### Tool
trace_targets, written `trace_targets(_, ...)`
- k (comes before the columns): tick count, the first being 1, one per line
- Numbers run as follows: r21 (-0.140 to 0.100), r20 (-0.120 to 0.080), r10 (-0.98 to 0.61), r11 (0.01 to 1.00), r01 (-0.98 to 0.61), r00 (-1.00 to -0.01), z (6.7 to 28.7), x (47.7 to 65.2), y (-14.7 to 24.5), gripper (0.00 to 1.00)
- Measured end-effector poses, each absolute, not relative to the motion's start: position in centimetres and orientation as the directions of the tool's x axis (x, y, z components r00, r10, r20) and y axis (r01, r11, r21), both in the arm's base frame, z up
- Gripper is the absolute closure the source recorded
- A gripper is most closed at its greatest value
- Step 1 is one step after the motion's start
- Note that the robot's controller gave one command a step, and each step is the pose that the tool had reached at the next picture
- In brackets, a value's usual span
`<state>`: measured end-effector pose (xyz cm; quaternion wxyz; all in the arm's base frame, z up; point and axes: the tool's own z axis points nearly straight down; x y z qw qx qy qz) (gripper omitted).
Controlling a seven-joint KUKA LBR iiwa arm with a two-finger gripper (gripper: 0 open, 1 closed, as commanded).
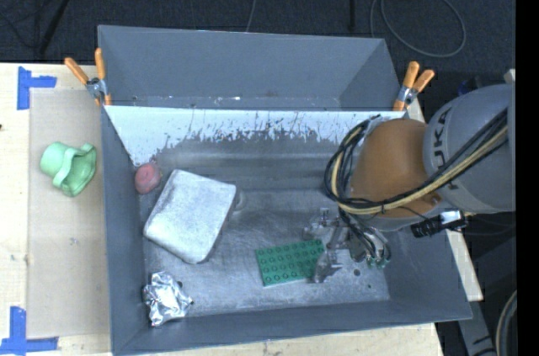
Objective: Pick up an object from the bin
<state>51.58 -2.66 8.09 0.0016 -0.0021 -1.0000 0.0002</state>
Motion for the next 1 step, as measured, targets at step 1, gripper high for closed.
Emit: trace_targets(1,-0.002,-0.006,-0.137,0.991,-0.137,-0.991,21.4,48.96,-4.49,1.0)
